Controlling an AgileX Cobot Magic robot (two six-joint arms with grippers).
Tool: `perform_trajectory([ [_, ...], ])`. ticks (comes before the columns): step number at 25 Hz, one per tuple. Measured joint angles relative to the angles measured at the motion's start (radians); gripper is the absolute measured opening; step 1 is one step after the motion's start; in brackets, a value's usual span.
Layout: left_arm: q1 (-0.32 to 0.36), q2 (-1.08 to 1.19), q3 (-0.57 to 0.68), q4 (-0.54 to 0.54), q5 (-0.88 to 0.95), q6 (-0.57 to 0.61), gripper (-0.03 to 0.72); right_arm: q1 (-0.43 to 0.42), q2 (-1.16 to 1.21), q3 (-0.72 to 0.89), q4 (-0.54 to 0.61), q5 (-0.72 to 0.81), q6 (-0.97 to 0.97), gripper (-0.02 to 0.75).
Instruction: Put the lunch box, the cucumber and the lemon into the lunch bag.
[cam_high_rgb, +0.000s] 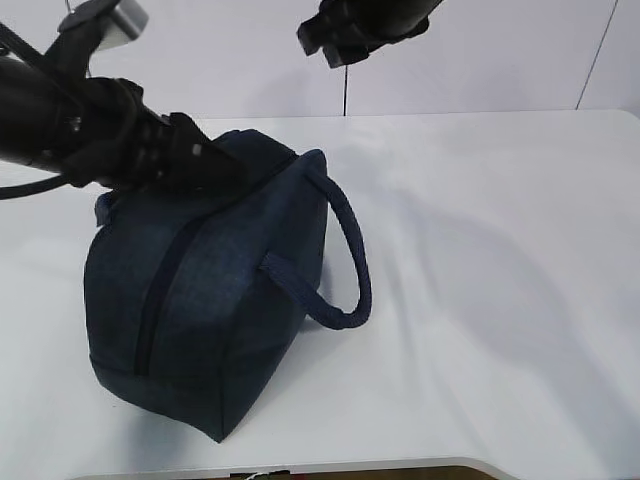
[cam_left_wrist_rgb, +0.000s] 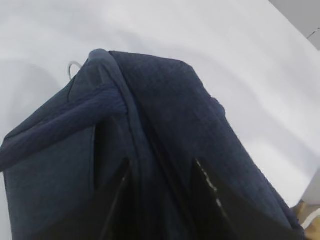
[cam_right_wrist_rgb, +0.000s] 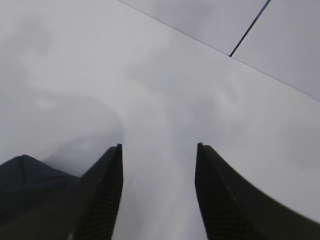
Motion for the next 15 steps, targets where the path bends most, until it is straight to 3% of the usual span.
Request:
perform_trajectory([
  [8, 0.154, -0.032, -0.042, 0.020, 0.261, -0.017, 0.264, 0.000, -0.097, 0.000, -0.010, 0.098, -0.070, 0.387],
  [15, 0.193, -0.032, -0.155, 0.164, 0.437, -0.064, 0.264, 0.000, -0.122, 0.000, -0.011, 0.180, -0.080, 0.387],
])
